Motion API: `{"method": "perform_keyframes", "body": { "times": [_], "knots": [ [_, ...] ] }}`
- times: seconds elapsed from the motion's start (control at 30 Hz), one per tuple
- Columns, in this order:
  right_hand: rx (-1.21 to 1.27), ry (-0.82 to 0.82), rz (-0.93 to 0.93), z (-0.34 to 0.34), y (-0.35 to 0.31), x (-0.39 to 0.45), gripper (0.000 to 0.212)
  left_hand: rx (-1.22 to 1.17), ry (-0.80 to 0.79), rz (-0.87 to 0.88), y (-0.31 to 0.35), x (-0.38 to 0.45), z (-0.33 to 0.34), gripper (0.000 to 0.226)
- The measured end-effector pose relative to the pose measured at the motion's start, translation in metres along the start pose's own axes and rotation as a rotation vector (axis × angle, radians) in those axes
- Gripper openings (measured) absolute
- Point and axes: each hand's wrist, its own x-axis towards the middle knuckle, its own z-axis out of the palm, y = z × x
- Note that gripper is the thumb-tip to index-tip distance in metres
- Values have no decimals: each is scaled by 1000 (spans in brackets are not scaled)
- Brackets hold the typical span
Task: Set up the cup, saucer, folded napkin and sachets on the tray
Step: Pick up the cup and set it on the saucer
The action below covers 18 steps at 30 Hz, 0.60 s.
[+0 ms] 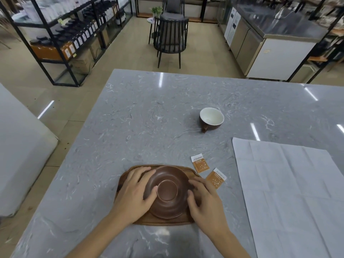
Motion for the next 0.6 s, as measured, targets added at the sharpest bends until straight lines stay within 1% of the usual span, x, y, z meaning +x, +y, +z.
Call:
{"method": "perform_keyframes", "body": {
  "times": [0.07, 0.27, 0.5, 0.6],
  "knots": [
    [24, 28, 10, -12, 0, 17, 26, -31, 5, 17, 3, 20, -3, 53],
    [47, 119, 83, -48, 16, 75, 27, -161, -28, 56, 21, 101, -1, 44],
    [117, 130, 202, -73, 56, 153, 44, -381, -116, -24, 53, 201, 10, 49],
    [116, 103, 246, -75, 72, 180, 57, -402, -132, -58, 58, 235, 21, 52]
  ]
}}
